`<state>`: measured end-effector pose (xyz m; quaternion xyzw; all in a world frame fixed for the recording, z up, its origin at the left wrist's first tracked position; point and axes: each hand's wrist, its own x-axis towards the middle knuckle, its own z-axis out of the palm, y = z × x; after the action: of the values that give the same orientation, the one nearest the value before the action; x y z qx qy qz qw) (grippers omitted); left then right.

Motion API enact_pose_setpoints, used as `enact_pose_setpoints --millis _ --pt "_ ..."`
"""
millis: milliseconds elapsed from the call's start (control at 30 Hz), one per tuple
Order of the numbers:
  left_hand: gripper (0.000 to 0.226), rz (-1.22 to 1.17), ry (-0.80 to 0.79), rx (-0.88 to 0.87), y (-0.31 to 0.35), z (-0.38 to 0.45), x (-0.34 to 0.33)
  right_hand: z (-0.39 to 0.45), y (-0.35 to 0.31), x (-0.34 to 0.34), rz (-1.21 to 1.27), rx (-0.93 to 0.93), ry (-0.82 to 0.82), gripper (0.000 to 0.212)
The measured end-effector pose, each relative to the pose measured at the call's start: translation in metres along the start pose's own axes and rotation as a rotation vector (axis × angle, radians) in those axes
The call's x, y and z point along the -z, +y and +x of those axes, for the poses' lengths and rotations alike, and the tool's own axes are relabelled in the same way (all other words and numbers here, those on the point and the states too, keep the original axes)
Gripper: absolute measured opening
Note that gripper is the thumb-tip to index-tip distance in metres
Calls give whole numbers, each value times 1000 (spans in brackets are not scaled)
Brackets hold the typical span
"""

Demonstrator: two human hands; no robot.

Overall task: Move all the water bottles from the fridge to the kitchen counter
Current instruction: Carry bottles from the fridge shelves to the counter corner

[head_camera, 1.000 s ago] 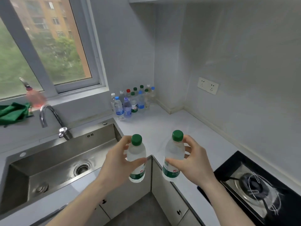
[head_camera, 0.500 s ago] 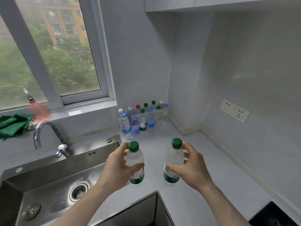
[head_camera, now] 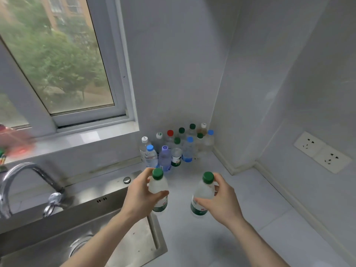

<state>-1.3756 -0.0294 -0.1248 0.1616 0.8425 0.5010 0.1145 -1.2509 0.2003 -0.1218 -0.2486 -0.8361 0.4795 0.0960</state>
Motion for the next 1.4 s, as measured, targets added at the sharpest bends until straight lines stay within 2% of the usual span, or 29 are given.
enact_pose_setpoints --millis 233,533,767,1033,1167,1400 --pt "55 48 33 24 -44 87 -2 80 3 -57 -70 -59 -12 61" --pt "54 104 35 127 -85 145 -20 141 11 -107 -178 -91 -27 70" --pt "51 107 26 128 -103 162 -29 167 12 -131 -208 -77 -25 61" --pt "51 191 62 34 -106 168 -31 184 12 -156 -212 -72 -40 59" --pt "57 212 44 -13 -105 167 -28 190 10 -165 -221 -66 -46 60" --pt "49 211 24 -64 -106 159 -19 190 5 -166 -218 -93 -59 59"
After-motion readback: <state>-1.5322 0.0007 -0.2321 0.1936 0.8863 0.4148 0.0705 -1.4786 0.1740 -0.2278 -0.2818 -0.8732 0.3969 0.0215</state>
